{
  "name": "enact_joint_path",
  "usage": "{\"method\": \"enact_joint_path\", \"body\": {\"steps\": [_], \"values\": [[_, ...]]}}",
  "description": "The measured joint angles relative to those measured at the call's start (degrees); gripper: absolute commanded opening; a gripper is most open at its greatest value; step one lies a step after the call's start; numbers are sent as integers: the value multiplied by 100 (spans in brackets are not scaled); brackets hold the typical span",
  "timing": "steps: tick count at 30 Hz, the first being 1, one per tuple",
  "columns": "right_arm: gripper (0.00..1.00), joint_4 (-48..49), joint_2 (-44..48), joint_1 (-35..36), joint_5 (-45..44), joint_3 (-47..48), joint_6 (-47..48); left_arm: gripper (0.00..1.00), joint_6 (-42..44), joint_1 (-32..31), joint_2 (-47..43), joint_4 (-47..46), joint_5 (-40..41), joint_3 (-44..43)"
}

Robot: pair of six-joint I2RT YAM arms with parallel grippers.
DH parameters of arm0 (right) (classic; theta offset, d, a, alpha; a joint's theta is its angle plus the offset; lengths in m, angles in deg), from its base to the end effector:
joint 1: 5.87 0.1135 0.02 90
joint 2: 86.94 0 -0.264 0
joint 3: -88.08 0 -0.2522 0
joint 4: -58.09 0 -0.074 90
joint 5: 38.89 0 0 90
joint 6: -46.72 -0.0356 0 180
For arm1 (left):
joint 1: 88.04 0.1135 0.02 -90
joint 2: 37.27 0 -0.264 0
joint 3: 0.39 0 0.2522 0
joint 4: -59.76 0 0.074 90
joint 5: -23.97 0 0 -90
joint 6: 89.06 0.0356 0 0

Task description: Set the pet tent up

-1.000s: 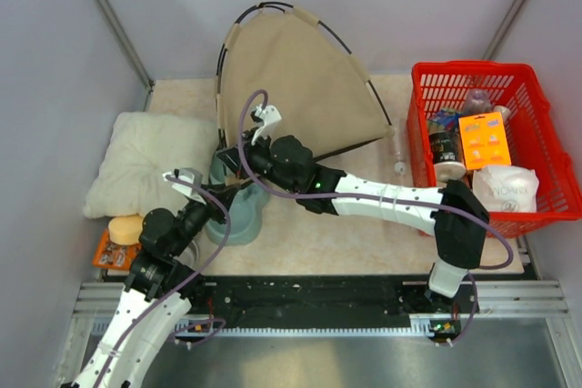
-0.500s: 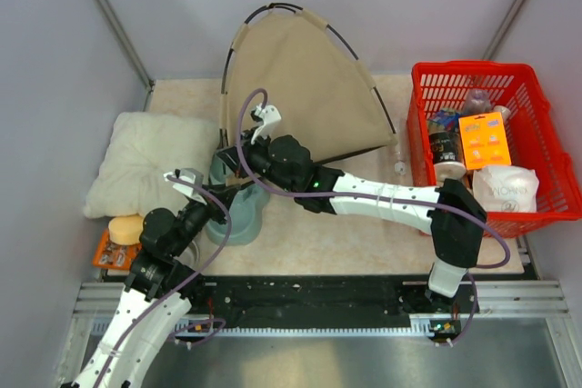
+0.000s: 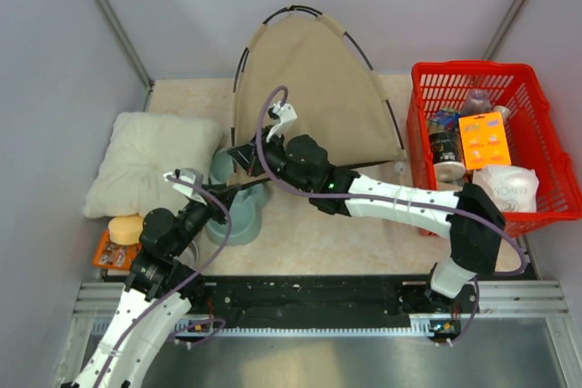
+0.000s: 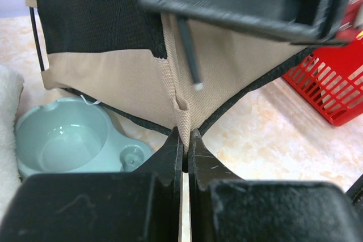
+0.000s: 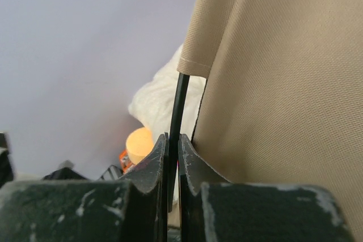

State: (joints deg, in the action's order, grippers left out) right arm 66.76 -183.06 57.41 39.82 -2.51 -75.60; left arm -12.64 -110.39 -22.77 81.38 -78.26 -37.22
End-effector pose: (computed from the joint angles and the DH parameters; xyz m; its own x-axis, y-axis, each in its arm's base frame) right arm 0.1894 0.3608 0.3503 -0.4083 0.3550 -0.8410 -0.6741 0.5040 0.5400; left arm 0.0956 -0.0475 0.2768 -0.1221 -0.1979 -0.9726 0.5544 0.7992 -0.2322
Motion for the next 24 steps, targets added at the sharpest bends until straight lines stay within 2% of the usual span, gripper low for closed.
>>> {"method": "enact_joint_path", "body": {"steps": [7, 24], "values": [[0, 44, 260, -79, 111, -181, -105, 0, -4, -2, 17, -190, -59, 0], [0, 251, -52, -98, 203, -175, -356, 0, -2, 0, 42, -2, -164, 4]]}}
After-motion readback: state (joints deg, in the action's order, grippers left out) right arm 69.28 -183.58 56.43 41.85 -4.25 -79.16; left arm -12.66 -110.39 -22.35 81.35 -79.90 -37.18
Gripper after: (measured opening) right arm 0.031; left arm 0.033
